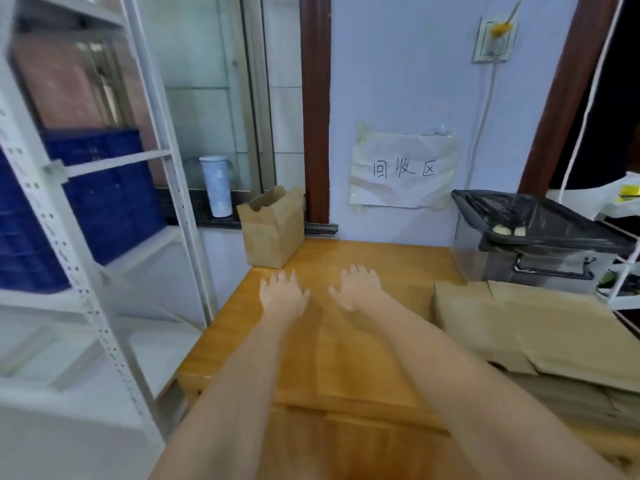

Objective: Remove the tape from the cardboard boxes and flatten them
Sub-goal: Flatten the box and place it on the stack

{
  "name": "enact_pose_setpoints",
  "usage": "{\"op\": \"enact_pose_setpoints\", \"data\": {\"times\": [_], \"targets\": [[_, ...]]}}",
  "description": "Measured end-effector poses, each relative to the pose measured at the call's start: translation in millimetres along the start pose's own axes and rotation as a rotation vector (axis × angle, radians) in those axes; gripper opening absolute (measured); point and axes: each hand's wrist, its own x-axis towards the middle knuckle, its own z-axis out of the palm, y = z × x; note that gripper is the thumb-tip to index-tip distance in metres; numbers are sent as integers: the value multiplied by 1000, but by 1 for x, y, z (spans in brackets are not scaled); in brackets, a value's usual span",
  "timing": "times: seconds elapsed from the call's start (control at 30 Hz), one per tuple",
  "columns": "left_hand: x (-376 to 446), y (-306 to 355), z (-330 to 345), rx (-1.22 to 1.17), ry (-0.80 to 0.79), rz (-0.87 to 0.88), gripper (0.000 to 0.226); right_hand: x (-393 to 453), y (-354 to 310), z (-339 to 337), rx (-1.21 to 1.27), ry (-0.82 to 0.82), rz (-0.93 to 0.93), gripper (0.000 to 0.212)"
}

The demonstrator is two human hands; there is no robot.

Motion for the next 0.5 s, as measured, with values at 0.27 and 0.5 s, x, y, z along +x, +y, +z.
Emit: {"op": "enact_pose_setpoints", "data": {"times": [0.27,0.5], "targets": [[41,-50,19,-74,29,-54,65,50,-40,20,26,-47,-41,61],[89,-74,34,-98,28,-99,69,96,-61,42,-22,-96,-103,60]]}}
